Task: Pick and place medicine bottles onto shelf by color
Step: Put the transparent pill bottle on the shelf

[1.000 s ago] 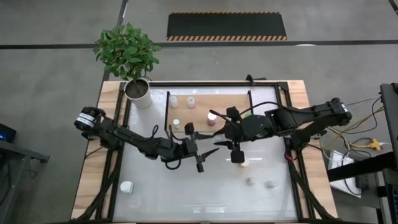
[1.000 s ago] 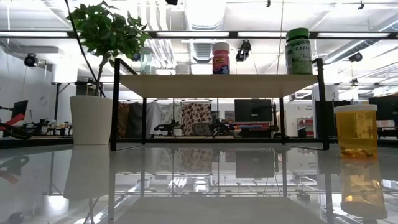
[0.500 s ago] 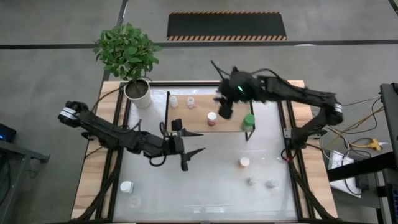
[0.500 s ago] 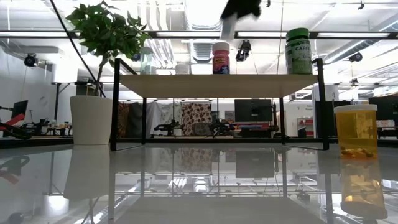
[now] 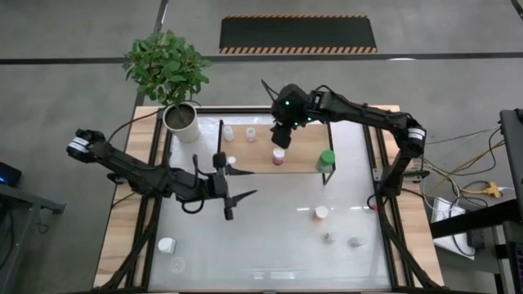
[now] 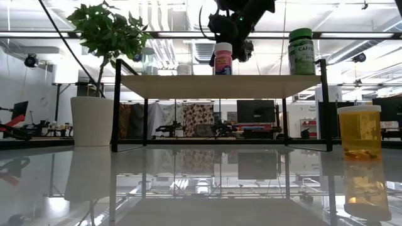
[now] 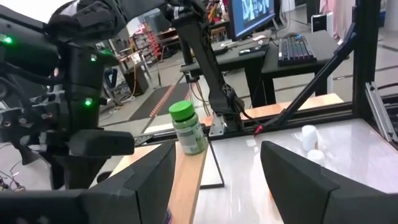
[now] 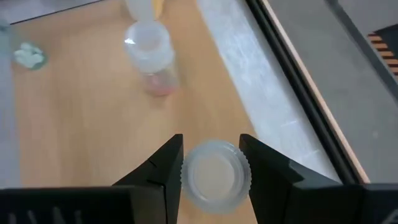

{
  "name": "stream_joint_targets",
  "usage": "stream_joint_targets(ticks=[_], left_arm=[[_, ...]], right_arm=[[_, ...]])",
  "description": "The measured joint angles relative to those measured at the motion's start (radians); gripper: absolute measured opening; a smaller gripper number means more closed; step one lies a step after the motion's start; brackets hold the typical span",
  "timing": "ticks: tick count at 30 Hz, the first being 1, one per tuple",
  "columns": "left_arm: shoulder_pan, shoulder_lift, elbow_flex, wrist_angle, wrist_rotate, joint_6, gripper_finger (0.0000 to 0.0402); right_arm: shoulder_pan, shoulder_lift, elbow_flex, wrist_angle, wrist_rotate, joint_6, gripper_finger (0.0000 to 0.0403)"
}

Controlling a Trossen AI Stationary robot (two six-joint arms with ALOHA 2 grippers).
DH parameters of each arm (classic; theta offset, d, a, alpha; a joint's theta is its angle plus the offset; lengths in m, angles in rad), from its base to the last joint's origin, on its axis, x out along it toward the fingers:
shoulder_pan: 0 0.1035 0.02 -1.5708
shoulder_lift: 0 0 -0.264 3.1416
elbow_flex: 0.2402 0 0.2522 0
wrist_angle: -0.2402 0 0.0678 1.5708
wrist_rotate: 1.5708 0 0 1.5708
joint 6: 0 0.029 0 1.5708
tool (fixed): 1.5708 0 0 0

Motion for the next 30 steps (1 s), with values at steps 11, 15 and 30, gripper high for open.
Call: stream_joint_targets(ticks=[11, 15, 30], left_arm=[[0.0, -0.024, -0.036, 0.038, 0.0, 0.0, 0.0219], [0.0, -0.022, -0.036, 0.037, 0.0, 0.001, 0.0219], [0.001, -0.022, -0.036, 0.037, 0.0, 0.001, 0.0219]], right_arm=[[0.019, 0.012, -0.017, -0.022, -0.019, 0.051, 0.0134], [0.025, 0.023, -0.018, -0.022, -0.015, 0.059, 0.0135], [0.025, 0.029, -0.019, -0.02, 0.049, 0.067, 0.0187]])
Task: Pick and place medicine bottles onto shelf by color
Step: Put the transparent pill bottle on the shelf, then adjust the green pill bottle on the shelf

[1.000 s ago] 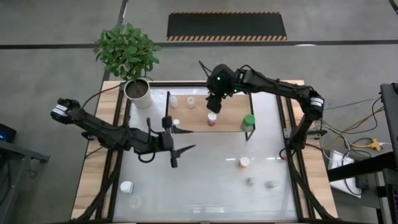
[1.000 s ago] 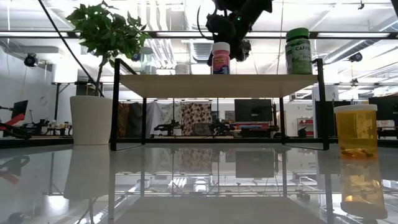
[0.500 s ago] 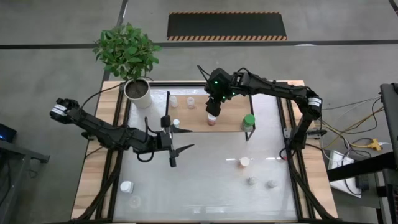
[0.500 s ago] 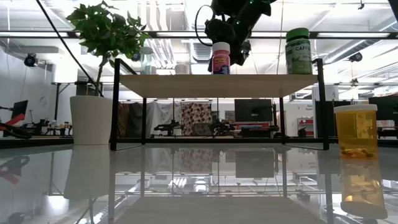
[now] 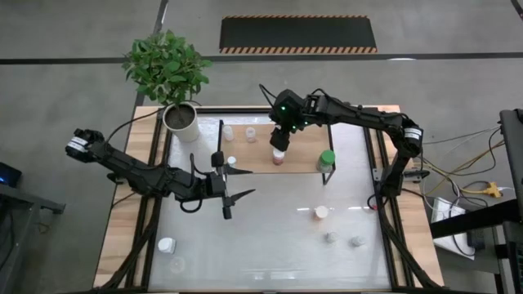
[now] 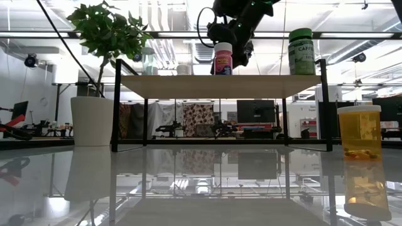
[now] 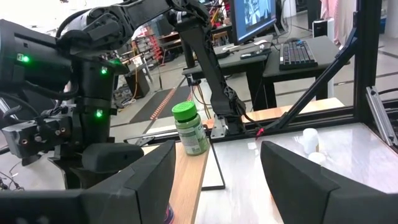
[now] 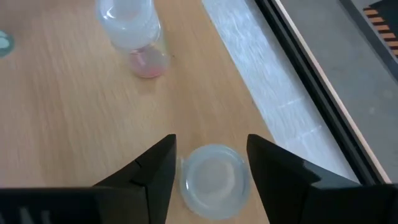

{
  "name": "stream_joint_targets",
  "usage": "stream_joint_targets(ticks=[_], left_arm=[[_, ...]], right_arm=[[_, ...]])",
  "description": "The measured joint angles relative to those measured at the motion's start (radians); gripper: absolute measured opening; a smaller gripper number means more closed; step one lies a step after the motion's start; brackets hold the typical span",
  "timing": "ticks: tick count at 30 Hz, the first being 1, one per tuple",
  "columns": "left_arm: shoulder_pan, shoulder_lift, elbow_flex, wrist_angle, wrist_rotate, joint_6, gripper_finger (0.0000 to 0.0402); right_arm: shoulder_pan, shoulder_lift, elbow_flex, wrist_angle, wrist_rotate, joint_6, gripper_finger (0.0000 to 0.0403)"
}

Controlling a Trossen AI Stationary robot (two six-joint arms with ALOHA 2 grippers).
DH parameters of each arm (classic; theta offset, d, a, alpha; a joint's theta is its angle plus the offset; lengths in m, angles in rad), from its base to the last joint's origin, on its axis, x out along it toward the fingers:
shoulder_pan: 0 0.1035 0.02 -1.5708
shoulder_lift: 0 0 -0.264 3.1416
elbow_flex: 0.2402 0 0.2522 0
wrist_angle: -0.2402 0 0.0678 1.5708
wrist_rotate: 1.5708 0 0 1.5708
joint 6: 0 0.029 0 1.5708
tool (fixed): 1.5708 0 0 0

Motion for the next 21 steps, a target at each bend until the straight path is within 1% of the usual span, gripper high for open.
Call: stream_joint_targets(ticks=[8, 13, 17, 21], left_arm=[[0.0, 0.0, 0.0, 0.0, 0.0, 0.0, 0.0219], [0.0, 0.0, 0.0, 0.0, 0.0, 0.0, 0.0219], [0.0, 0.0, 0.0, 0.0, 0.0, 0.0, 0.0219], [0.0, 0.0, 0.0, -0.002, 0.0, 0.0, 0.0219]], right_arm=[[0.0, 0.0, 0.031, -0.007, -0.005, 0.001, 0.02], [0.0, 0.0, 0.112, -0.083, -0.006, 0.006, 0.0201], [0.015, -0.008, 0.235, -0.234, -0.007, 0.038, 0.0201], [0.065, -0.037, 0.371, -0.482, -0.007, 0.064, 0.0192]])
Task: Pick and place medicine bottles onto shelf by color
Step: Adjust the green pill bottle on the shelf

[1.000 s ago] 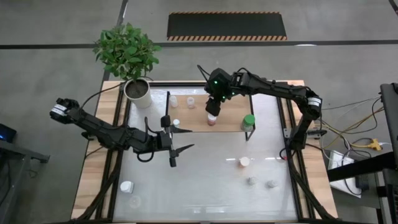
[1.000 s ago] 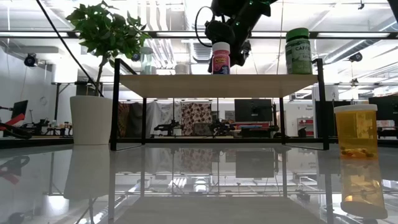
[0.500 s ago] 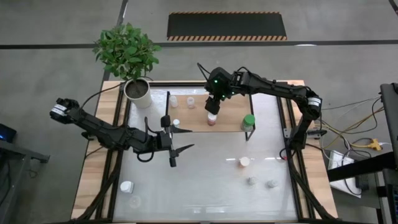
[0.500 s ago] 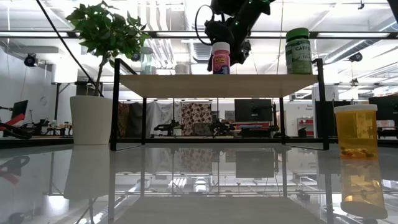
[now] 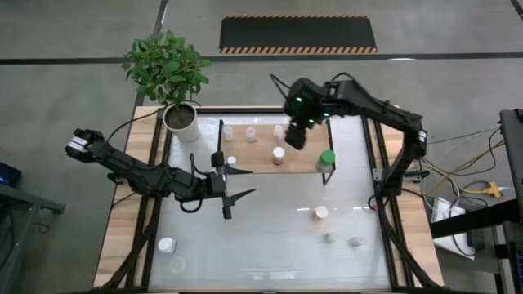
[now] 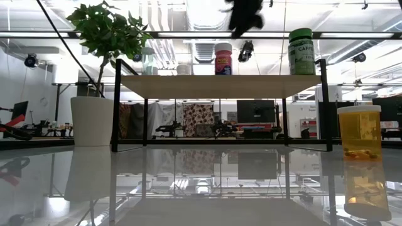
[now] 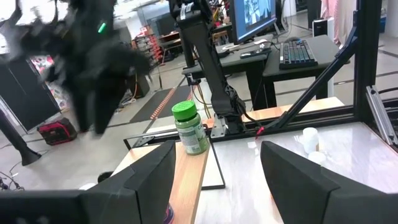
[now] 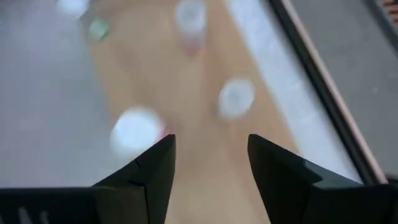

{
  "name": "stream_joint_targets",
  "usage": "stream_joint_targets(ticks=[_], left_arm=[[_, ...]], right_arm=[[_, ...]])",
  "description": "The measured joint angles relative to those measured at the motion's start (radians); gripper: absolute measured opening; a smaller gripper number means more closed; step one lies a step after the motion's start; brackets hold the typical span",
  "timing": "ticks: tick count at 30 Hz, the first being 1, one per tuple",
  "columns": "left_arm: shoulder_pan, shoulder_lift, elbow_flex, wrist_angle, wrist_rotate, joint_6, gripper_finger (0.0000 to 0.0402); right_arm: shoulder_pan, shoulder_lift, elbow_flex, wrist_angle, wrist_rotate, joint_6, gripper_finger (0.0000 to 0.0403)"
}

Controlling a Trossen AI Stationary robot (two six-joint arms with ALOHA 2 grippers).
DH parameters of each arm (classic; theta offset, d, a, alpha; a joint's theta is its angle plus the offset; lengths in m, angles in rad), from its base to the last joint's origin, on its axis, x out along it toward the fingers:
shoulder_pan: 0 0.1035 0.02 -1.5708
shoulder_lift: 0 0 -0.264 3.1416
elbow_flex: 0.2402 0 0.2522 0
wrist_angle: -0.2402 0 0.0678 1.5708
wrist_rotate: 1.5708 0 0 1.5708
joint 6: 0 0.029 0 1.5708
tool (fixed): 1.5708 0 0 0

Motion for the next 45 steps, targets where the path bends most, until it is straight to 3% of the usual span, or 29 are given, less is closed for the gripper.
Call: stream_joint_targets(ticks=[8, 16, 23, 32, 45], left_arm=[[-0.001, 0.0, 0.0, 0.0, 0.0, 0.0, 0.0219], [0.0, 0.0, 0.0, 0.0, 0.0, 0.0, 0.0219], [0.0, 0.0, 0.0, 0.0, 0.0, -0.001, 0.0219], [0.0, 0.0, 0.0, 0.0, 0.0, -0.001, 0.0219], [0.0, 0.001, -0.001, 0.0, 0.0, -0.001, 0.0219]], right_arm=[[0.17, -0.116, 0.019, -0.3, -0.003, 0.178, 0.0116], [0.293, -0.235, -0.144, -0.302, 0.0, 0.354, 0.0017], [0.295, -0.32, -0.299, -0.302, 0.125, 0.418, 0.0009], [0.293, -0.354, -0.421, -0.237, 0.17, 0.404, 0.0009], [0.293, -0.346, -0.444, -0.182, 0.249, 0.391, 0.0009]])
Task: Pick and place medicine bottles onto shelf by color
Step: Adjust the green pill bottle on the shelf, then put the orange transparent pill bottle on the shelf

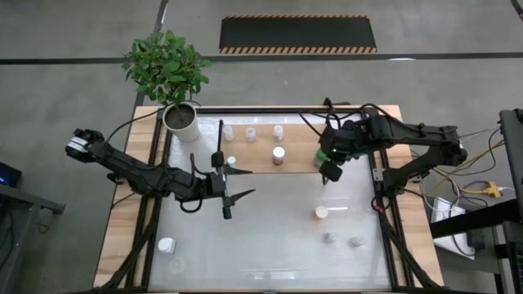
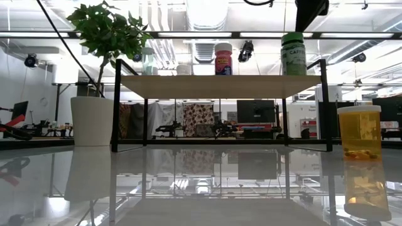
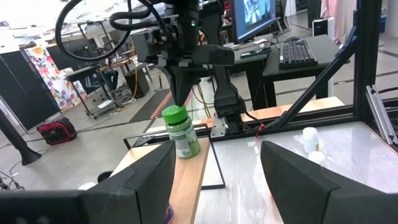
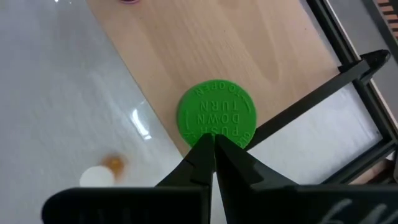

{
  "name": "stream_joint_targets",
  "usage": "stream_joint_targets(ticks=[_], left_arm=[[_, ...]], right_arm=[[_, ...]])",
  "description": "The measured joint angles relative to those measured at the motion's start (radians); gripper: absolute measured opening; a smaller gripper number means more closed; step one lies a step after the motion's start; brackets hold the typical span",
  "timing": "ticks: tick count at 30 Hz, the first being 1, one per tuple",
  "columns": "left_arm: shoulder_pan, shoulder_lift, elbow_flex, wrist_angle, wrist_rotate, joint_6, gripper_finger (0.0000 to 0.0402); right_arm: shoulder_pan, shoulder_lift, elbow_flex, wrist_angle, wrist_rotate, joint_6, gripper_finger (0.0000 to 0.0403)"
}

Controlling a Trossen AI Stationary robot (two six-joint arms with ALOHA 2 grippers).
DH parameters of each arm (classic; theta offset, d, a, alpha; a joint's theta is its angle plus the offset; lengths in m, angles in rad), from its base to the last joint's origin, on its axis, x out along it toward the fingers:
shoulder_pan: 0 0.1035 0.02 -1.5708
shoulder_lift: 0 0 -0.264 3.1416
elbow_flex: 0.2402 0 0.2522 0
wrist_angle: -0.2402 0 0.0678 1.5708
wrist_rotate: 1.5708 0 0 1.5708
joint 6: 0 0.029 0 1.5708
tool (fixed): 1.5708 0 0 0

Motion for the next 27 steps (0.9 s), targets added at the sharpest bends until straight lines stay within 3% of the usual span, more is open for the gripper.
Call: stream_joint_targets(ticks=[12, 17, 27], left_arm=[[-0.002, 0.0, -0.001, 0.004, 0.001, -0.009, 0.0219], [-0.028, 0.0, -0.001, 0.01, 0.005, -0.028, 0.0219], [-0.108, 0.022, -0.001, 0.09, 0.007, -0.027, 0.0219]], right_arm=[[0.056, -0.02, 0.101, 0.003, 0.01, 0.016, 0.0009], [0.196, -0.072, 0.061, 0.059, 0.018, 0.075, 0.0009], [0.55, -0.092, -0.173, 0.321, 0.043, 0.236, 0.0009]])
